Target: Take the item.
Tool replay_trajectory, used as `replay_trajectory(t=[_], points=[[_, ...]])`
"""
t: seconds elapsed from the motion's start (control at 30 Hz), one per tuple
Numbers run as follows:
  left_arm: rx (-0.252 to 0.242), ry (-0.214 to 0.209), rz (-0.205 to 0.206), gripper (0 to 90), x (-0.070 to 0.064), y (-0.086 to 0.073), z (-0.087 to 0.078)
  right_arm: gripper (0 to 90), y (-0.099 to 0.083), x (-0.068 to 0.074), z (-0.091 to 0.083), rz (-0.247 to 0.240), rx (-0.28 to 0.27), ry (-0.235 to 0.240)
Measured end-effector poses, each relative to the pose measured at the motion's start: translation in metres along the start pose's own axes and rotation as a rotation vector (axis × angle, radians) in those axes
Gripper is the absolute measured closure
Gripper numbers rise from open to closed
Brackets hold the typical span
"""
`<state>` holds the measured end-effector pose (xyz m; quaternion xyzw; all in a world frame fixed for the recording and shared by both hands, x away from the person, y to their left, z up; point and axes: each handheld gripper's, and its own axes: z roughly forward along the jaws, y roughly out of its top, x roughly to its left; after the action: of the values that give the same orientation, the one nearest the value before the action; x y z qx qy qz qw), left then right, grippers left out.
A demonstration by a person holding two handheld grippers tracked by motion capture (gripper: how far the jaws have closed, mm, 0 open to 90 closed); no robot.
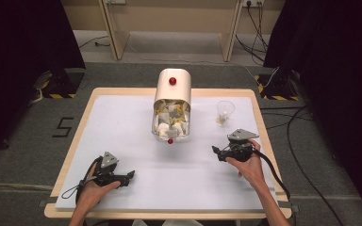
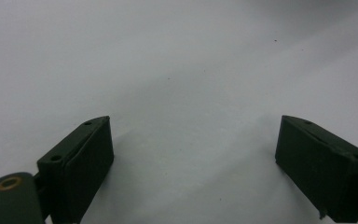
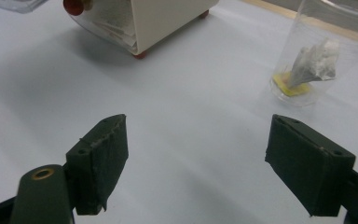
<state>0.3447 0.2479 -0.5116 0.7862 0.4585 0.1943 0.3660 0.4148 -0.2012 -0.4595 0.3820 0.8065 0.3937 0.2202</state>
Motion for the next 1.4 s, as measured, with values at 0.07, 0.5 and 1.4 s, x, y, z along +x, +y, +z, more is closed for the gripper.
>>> replay_trajectory(t=[0.07,0.5,1.4], points=[[0.0,0.0,0.0,10.4,0.0,0.0,0.0,21.0,-0.001,0.002,0.0,-0.006,0.006,0.0],[0.0,0.0,0.0,10.4,0.0,0.0,0.0,20.4,-0.016,0.008,-0.003,-0.006,0.03,0.01],[0.0,0.002,0.001,10.4,0.0,0.0,0.0,16.2,-0.034,0.032,-0.016,-0.061,0.052,0.066]])
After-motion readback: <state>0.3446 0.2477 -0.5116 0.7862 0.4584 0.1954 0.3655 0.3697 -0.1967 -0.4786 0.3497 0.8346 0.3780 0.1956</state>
